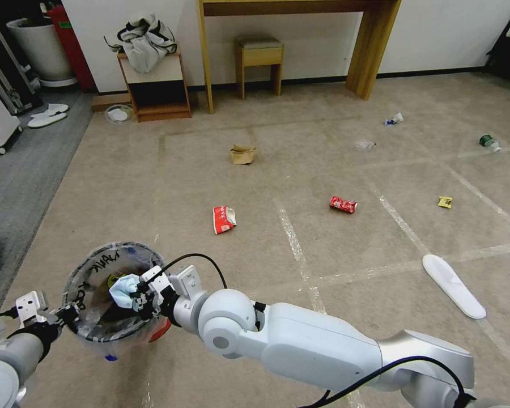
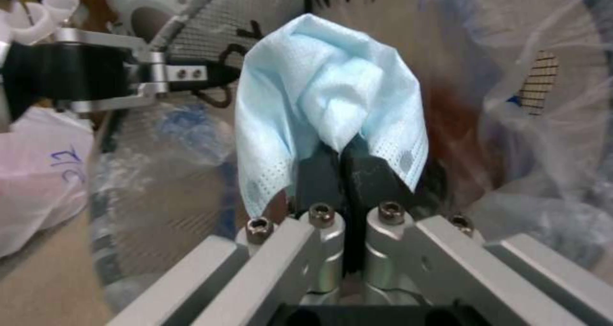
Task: Pick up the trash bin and place the garbage on the floor into it.
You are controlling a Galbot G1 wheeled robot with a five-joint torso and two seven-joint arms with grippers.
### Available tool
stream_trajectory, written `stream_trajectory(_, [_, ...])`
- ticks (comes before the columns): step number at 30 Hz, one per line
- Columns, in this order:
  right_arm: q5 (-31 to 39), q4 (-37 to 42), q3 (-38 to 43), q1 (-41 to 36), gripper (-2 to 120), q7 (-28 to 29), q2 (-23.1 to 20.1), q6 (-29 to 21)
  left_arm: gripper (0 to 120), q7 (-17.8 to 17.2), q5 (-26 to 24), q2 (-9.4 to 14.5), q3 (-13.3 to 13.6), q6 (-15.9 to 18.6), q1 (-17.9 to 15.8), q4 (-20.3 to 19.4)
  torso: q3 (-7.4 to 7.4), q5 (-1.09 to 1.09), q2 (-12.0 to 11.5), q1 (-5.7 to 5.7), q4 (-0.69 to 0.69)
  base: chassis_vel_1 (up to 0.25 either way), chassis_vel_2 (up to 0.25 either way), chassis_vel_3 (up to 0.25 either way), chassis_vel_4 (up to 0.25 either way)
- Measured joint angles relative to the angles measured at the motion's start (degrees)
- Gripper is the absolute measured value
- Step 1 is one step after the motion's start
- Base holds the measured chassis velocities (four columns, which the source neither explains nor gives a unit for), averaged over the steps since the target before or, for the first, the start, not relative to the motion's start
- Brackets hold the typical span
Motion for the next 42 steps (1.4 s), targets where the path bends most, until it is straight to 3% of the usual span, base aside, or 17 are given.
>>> stream_trajectory(9, [-1.5, -2.4, -0.4, 0.4, 0, 0.0, 0.7, 0.9, 1, 0.1, 0.0, -0.2, 0.0, 0.0, 0.0, -0.1, 0.00, 0.00, 0.0, 0.00, 0.00, 0.000, 0.000, 0.000, 0.000])
stream_trajectory(12, [-1.8, -2.9, -0.4, 0.6, 5, 0.0, 1.0, 1.1, 1, 0.1, 0.0, -0.2, 0.0, 0.0, 0.1, -0.1, 0.00, 0.00, 0.0, 0.00, 0.00, 0.000, 0.000, 0.000, 0.000])
stream_trajectory(17, [-1.9, -3.0, -0.4, 0.9, 28, -0.2, 1.2, 1.1, 1, 0.1, 0.1, -0.2, -0.1, 0.0, 0.1, -0.1, 0.00, 0.00, 0.0, 0.00, 0.00, 0.000, 0.000, 0.000, 0.000])
stream_trajectory(22, [-2.0, -3.0, -0.4, 1.0, 42, -0.2, 1.3, 1.1, 1, 0.1, 0.1, -0.2, -0.1, 0.0, 0.0, 0.0, 0.00, 0.00, 0.0, 0.00, 0.00, 0.000, 0.000, 0.000, 0.000])
stream_trajectory(26, [-2.0, -2.7, -0.5, 1.1, 62, -0.2, 1.3, 1.1, 1, 0.2, 0.2, -0.3, -0.1, 0.0, 0.1, 0.2, 0.00, 0.00, 0.0, 0.00, 0.00, 0.000, 0.000, 0.000, 0.000])
stream_trajectory(30, [-2.0, -2.6, -0.5, 1.1, 70, -0.2, 1.3, 1.1, 1, 0.2, 0.2, -0.3, -0.1, 0.0, 0.1, 0.2, 0.00, 0.00, 0.0, 0.00, 0.00, 0.000, 0.000, 0.000, 0.000])
stream_trajectory(32, [-2.0, -2.4, -0.6, 1.0, 84, -0.2, 1.3, 1.1, 1, 0.2, 0.2, -0.2, -0.1, 0.0, 0.0, 0.3, 0.00, 0.00, 0.0, 0.00, 0.00, 0.000, 0.000, 0.000, 0.000])
stream_trajectory(35, [-2.0, -2.2, -0.7, 1.0, 93, -0.2, 1.3, 1.1, 1, 0.2, 0.2, -0.2, -0.1, 0.0, 0.1, 0.4, 0.00, 0.00, 0.0, 0.00, 0.00, 0.000, 0.000, 0.000, 0.000])
stream_trajectory(42, [-2.0, -1.3, -0.7, 0.9, 100, -0.2, 1.2, 1.1, 1, 0.2, 0.3, -0.3, -0.2, 0.0, 0.1, 0.8, 0.00, 0.00, 0.0, 0.00, 0.00, 0.000, 0.000, 0.000, 0.000])
